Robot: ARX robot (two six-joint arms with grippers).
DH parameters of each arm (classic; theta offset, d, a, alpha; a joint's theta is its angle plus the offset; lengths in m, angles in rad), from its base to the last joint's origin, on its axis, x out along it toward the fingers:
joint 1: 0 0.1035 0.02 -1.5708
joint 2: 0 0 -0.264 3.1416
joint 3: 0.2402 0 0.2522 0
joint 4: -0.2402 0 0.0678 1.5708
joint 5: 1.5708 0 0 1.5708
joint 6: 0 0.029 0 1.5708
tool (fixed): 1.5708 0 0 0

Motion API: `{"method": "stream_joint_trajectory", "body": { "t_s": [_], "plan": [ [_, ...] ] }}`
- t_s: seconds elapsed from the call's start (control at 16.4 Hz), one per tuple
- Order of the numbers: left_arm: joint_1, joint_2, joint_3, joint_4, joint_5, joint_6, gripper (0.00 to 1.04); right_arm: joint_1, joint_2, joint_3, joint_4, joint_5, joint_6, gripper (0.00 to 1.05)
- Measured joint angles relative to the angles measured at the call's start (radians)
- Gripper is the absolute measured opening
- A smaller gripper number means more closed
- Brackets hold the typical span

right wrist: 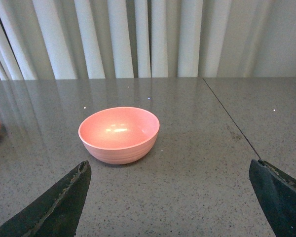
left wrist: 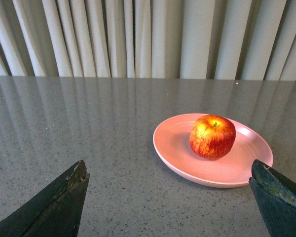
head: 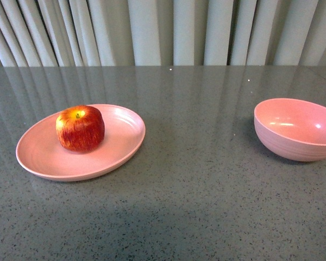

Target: Move apple from plate to bowl

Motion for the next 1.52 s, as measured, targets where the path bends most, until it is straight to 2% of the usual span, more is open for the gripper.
{"method": "stream_joint_trajectory", "body": {
  "t_s": [1.52],
  "plan": [
    [0.0, 0.0, 0.0, 0.0, 0.0, 0.0, 0.98, 0.0, 0.0, 0.0, 0.0, 0.0, 0.0, 0.98]
  ]
}}
